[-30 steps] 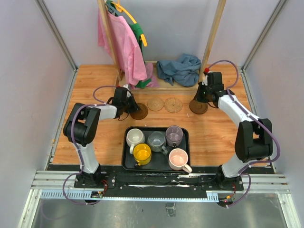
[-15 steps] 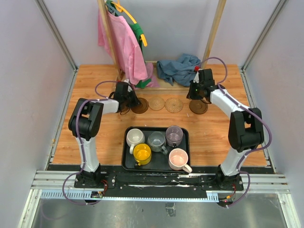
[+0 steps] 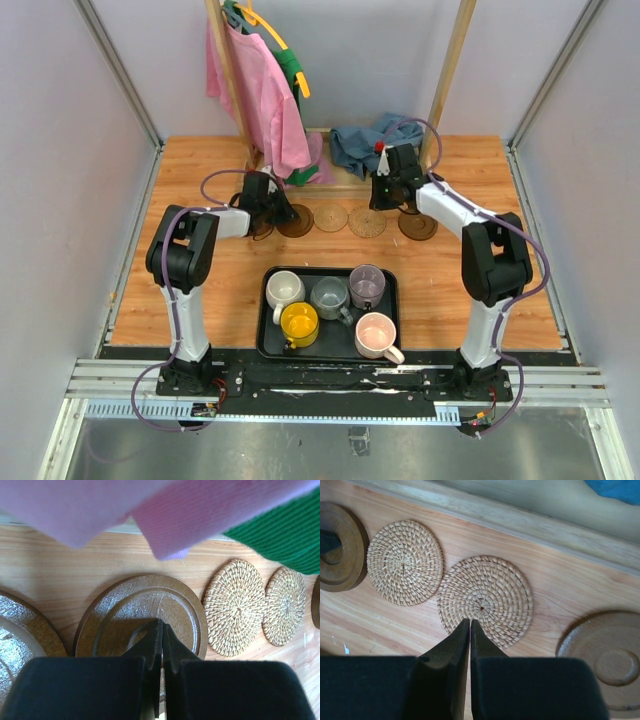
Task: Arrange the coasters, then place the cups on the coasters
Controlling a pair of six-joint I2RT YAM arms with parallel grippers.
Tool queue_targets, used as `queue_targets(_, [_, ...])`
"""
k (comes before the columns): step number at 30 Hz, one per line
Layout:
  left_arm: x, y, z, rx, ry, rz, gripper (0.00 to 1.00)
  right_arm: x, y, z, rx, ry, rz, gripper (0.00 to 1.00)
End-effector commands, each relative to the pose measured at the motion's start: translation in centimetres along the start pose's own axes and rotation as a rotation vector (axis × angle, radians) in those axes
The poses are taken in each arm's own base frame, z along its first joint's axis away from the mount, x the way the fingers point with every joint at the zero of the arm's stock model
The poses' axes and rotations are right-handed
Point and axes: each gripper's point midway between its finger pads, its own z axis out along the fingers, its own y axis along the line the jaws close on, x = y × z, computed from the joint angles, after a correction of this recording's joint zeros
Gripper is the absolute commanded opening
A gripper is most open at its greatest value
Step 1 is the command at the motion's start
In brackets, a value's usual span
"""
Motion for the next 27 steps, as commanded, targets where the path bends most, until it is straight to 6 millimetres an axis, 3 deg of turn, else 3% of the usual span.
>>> queue_targets(1, [4.1,1.9,0.0,-0.026,0.109,-0.031,0.00,-0.8,1.2,1.0,-0.005,-0.005,-0.058,0.05])
queue_targets(14, [5.9,0.3,0.3,0.008,0.144,-0.007,0.01,-0.1,4.9,3.8,-0.092,0.035,-0.106,0.06])
queue_targets(27, [5.6,-0.1,0.6,0.018,0.134,-0.019,0.01,1.5,7.6,5.8,-0.142,0.084,-0.150,0.06])
